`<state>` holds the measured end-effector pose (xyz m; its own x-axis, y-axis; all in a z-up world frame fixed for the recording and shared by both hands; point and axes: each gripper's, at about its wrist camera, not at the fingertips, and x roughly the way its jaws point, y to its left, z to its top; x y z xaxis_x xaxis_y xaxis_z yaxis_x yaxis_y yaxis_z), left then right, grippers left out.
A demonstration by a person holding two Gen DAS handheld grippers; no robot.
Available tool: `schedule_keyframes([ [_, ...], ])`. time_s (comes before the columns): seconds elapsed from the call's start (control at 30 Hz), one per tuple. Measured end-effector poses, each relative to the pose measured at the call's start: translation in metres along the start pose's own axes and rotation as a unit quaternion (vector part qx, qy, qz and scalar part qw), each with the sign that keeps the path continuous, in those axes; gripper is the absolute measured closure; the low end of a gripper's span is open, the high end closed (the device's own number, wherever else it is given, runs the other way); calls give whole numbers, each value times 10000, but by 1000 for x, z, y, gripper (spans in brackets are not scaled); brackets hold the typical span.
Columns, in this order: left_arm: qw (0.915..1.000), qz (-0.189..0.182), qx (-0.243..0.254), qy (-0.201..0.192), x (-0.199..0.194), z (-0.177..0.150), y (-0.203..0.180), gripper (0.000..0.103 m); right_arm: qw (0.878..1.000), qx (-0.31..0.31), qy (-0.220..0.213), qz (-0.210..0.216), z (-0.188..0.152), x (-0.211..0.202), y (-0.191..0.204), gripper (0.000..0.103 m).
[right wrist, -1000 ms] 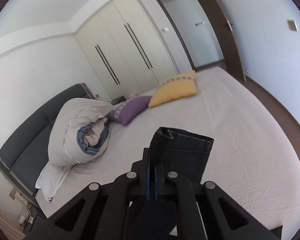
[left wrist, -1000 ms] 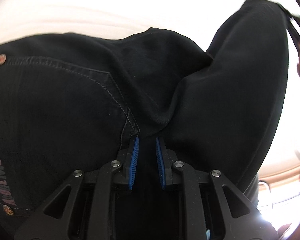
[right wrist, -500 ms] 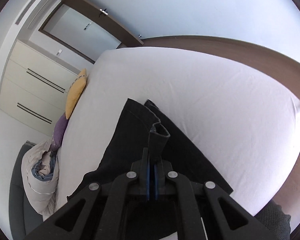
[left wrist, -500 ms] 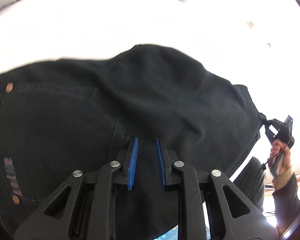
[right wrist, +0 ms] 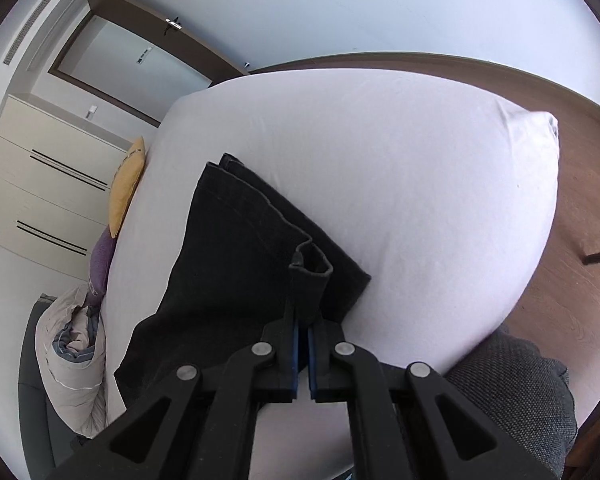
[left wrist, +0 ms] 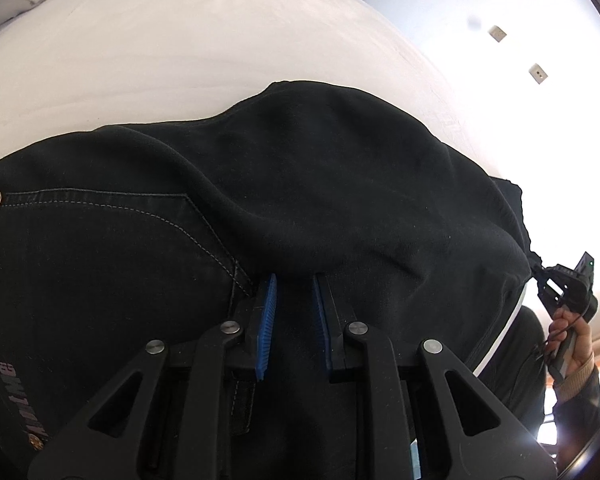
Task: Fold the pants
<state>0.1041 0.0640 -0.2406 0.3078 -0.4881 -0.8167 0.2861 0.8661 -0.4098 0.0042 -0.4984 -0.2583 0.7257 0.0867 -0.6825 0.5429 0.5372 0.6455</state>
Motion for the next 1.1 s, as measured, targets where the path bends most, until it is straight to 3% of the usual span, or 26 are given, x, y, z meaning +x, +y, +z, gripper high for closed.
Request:
schedule_keyframes([
  [0.2,9993,-1,338,142,-14,-1,-8,85,9999,-1,-114,-99,12,5,6,99],
  [0.27,9985,6,518,203,-16,-3,-7,85,9994,-245,11,-233,13,13,8,100],
  [0.4,9978,-122,596,262,-19,-10,-5,85,9995,-150,232,-120,18,14,3,100],
  [0.5,9971,-28,718,245,-28,-14,-7,85,9986,-206,408,-280,20,-5,5,86],
  [0.53,9964,56,809,237,-29,-15,-9,85,9979,-273,349,-473,20,-15,6,70],
  [0.6,9947,245,975,213,-34,-18,-15,85,9905,-362,22,-1329,22,-40,10,44],
  [0.63,9945,324,978,177,-38,-17,-18,85,9897,-422,-175,-1358,23,-53,15,44],
  [0.7,9956,311,884,51,-45,-15,-21,85,9934,-693,-218,-882,26,-61,38,44],
  [0.77,9967,141,788,-138,-51,-10,-27,85,9915,-1266,124,-263,22,-48,82,44],
  [0.8,9967,60,779,-214,-53,-5,-31,85,9851,-1673,394,71,14,-36,110,44],
  [0.9,9967,-56,735,-329,-50,8,-40,85,9452,-2784,1369,1017,-22,17,191,45],
  [1.0,9963,-71,787,-349,-45,14,-50,85,9163,-2999,2274,1372,-49,82,228,49],
  [1.1,9972,100,709,-197,-32,12,-41,85,9106,-3046,2607,999,-61,139,225,54],
])
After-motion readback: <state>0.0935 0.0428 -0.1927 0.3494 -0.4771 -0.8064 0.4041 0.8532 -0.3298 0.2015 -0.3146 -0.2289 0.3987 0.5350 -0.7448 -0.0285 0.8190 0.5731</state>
